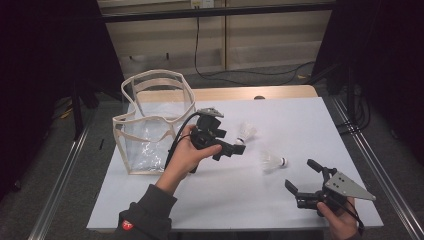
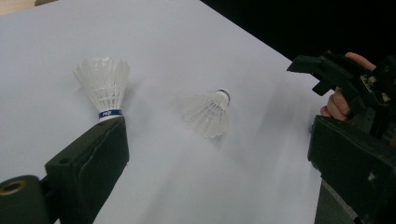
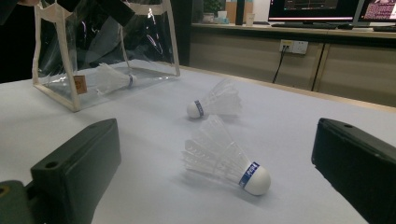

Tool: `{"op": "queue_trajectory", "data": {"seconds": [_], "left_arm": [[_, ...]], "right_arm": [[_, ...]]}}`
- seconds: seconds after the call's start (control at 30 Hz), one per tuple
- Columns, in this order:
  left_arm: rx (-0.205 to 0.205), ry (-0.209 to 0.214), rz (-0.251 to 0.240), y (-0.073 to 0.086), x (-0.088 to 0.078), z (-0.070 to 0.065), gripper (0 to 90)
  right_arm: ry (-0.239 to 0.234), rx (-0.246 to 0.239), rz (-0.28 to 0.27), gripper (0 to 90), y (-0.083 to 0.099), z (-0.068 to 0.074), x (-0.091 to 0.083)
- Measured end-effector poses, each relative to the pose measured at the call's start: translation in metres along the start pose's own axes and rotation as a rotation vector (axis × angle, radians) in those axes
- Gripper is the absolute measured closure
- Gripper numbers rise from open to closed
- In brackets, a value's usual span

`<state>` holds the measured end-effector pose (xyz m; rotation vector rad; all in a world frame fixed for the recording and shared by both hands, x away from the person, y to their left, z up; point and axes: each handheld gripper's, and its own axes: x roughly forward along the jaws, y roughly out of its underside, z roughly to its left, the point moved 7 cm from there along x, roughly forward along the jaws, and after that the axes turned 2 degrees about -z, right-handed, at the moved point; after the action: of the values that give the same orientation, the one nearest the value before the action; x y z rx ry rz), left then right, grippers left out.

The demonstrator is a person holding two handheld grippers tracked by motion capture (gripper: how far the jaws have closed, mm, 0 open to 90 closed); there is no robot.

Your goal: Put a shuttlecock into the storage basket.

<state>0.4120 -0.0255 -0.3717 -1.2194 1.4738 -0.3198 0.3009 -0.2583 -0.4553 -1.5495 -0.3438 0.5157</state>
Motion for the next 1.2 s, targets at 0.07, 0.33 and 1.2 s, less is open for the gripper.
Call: {"op": "queue_trajectory", "data": {"seconds": [0.07, 0.33, 1.2], "left_arm": [[0.004, -0.004, 0.007, 0.002, 0.002, 0.0, 5.4], [0.006, 0.007, 0.015, 0.007, 0.011, -0.002, 5.4], [0.009, 0.012, 0.023, 0.018, 0.032, -0.002, 5.4]], "right_arm": [[-0.001, -0.002, 0.001, 1.1, 0.0, 0.0, 0.0], [0.0, -0.002, 0.002, 1.1, 0.0, 0.0, 0.0], [-0.004, -0.001, 0.0, 1.2, 0.0, 0.0, 0.0]]}}
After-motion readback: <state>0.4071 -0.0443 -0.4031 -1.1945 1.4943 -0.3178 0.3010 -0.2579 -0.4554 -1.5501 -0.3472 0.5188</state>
